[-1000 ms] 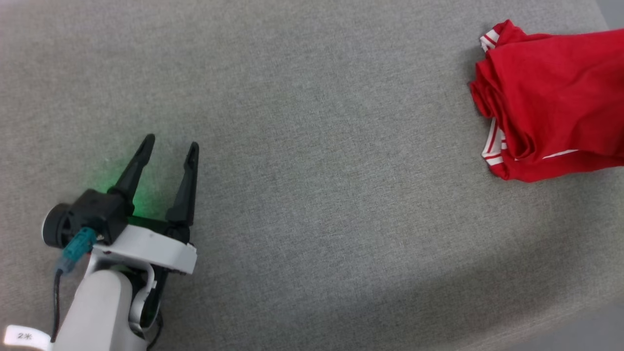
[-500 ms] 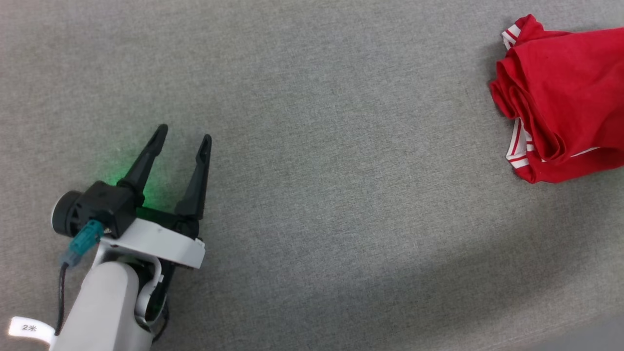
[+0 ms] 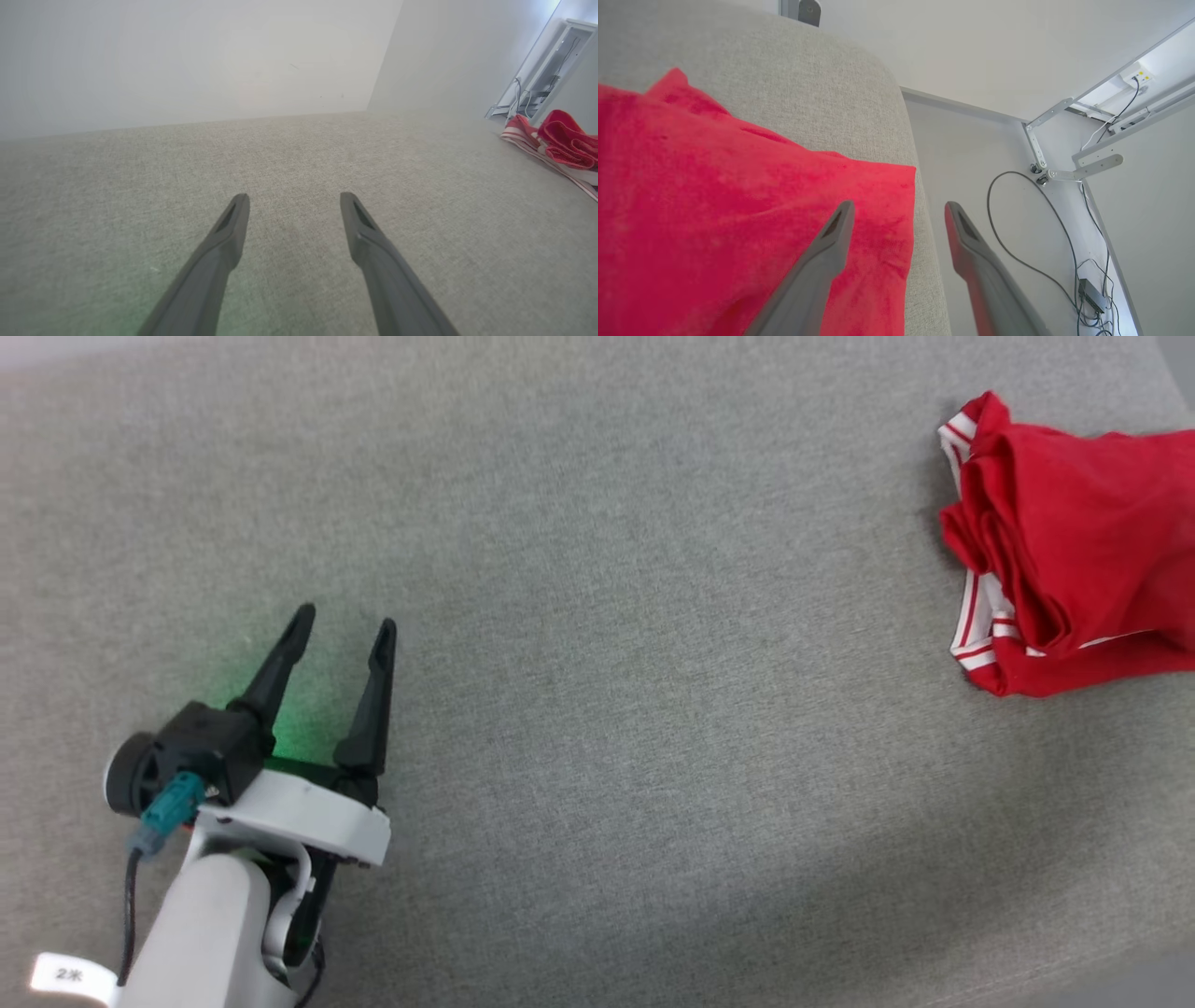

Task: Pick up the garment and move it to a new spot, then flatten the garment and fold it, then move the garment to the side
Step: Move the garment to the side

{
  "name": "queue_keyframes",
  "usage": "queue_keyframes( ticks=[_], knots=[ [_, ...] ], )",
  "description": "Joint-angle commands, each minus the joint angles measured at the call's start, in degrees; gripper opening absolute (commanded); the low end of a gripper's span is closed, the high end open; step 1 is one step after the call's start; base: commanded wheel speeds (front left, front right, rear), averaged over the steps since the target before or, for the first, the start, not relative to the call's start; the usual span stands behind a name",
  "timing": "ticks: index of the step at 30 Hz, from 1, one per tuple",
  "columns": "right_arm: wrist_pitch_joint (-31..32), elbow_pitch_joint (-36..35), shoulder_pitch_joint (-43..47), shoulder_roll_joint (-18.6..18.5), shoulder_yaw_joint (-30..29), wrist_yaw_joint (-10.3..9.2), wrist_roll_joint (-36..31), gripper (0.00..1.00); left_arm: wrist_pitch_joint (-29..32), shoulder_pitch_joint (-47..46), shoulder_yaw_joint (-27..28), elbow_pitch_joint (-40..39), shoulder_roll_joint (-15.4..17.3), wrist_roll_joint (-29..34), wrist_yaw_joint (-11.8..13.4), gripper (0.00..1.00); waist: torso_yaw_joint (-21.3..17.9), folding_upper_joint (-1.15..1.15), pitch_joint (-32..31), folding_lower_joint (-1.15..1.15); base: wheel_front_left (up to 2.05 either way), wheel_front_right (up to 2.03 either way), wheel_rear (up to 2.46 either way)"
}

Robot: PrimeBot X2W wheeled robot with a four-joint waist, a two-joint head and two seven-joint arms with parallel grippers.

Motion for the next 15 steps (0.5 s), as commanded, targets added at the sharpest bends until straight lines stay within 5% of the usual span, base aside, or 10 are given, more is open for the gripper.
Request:
queue_keyframes(
  ticks=[1,15],
  knots=[
    [-0.6,-0.3,-0.3,-0.2,0.6,-0.06,0.8,1.0,-0.4,0.7,0.0,0.3,-0.2,-0.5,0.2,1.0,0.1,0.0,-1.7,0.0,0.0,0.0,0.0],
    [-7.9,-4.9,2.6,-0.5,4.3,-0.06,4.2,1.0,-1.9,6.3,1.4,3.2,-1.6,-2.0,1.0,1.0,3.3,0.0,-13.5,0.0,0.0,0.0,0.0]
  ],
)
